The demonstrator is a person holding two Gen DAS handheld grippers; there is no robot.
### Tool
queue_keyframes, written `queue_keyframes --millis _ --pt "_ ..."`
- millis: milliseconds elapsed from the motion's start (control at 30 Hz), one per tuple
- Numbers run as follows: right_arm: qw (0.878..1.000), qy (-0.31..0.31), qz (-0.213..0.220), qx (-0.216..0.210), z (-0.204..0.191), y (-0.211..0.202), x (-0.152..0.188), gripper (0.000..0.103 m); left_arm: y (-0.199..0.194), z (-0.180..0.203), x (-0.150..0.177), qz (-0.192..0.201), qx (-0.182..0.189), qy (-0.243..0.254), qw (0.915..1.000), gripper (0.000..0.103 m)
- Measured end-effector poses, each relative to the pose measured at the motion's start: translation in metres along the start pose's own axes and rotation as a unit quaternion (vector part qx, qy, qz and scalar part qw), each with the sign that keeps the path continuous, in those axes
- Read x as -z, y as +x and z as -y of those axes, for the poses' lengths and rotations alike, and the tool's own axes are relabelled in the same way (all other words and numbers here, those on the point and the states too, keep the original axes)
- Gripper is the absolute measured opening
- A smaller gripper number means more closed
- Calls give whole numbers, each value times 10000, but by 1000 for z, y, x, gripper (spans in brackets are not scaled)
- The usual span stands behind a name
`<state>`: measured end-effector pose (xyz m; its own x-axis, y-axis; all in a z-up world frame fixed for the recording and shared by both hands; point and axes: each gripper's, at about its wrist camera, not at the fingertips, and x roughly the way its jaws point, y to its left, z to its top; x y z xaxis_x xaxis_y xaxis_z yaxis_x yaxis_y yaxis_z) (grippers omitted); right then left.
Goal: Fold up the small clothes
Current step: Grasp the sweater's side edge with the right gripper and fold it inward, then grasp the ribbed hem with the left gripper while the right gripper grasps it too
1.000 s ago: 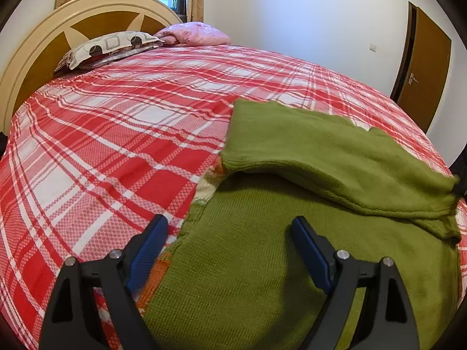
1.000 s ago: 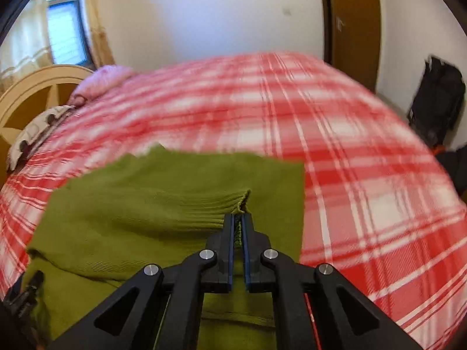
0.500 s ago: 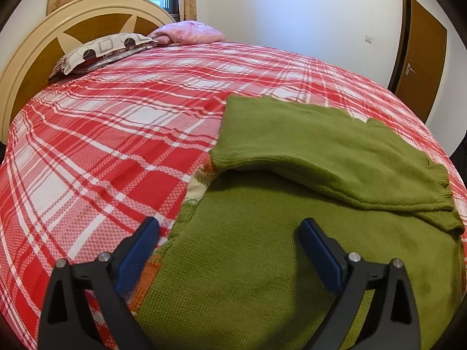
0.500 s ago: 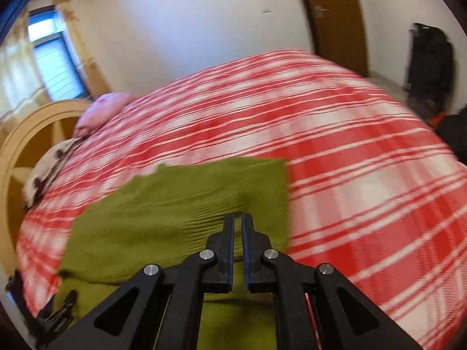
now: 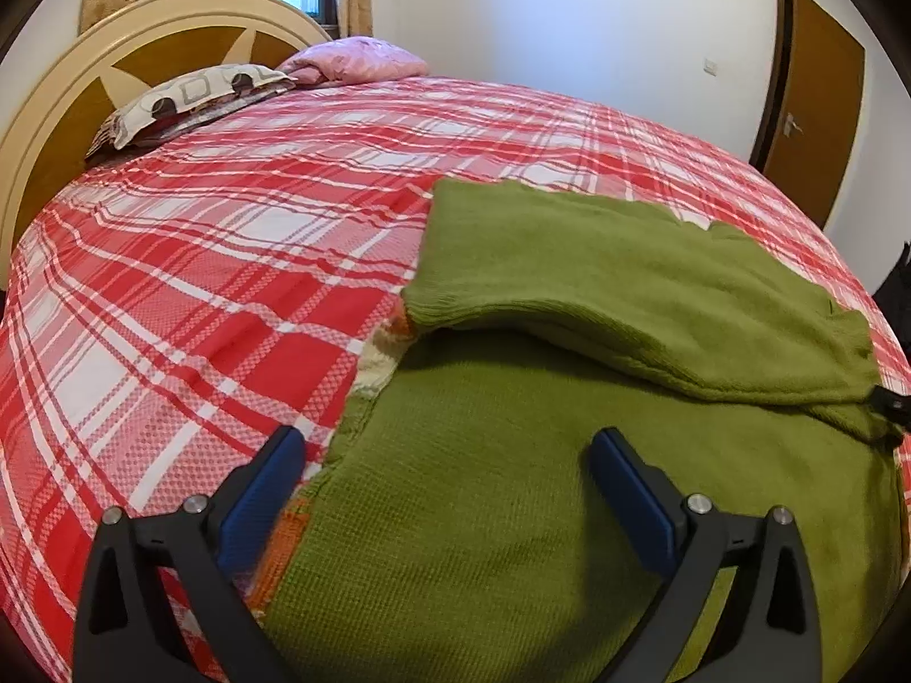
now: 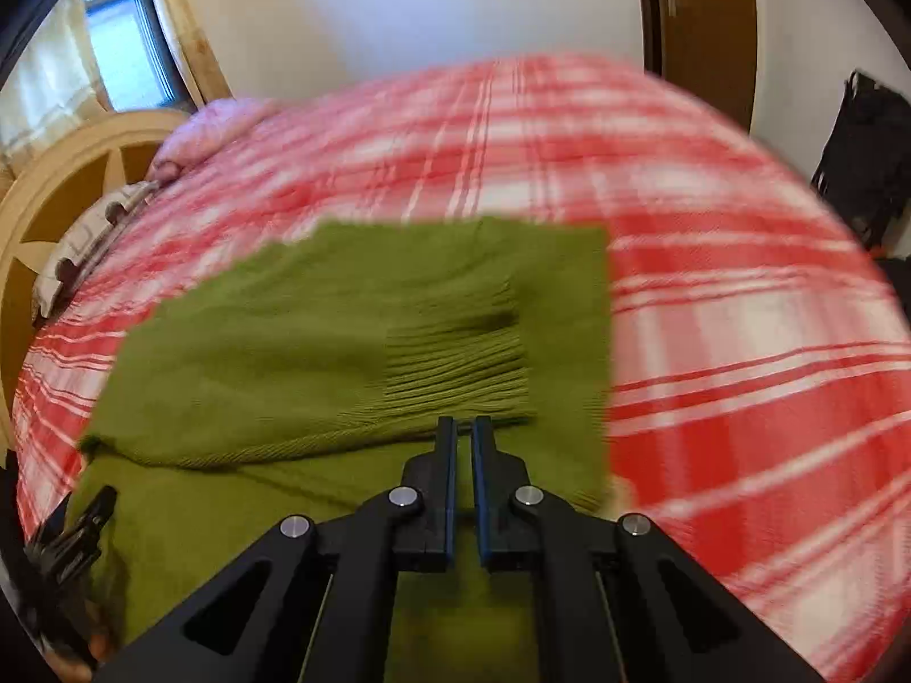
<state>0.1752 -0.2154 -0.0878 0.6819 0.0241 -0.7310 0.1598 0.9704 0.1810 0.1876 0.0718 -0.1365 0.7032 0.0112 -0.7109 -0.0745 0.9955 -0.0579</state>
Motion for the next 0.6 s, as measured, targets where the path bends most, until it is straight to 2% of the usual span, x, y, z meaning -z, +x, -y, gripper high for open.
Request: queue_keyframes --millis 67,100,233,267,300,333,433,533,600 --pt "9988 -40 474 -63 10 -43 3 5 -6 1 -2 -67 9 176 9998 103" --pt "9963 -91 851 -71 15 -72 7 5 -11 1 -2 -42 -17 290 9996 103" --pt "9803 -414 1917 232 25 -158 22 7 -51 -10 1 439 102 847 9954 103" --pt "9777 -470 2032 257 30 -174 29 28 -60 -15 1 509 178 898 9945 103" --pt "9781 -487 2019 161 36 -181 34 50 -70 -22 2 567 290 931 9936 103" --pt "9842 -397 1721 -149 45 -183 41 90 -80 -30 2 584 425 945 9929 103" --pt "9896 146 1251 -696 67 -184 63 92 -104 -50 8 609 649 918 9918 103" --pt "9911 383 890 -910 77 -186 86 92 -118 -60 20 505 697 982 9914 103" --pt "9946 288 538 -845 75 -187 106 92 -127 -62 33 407 720 1168 9897 103"
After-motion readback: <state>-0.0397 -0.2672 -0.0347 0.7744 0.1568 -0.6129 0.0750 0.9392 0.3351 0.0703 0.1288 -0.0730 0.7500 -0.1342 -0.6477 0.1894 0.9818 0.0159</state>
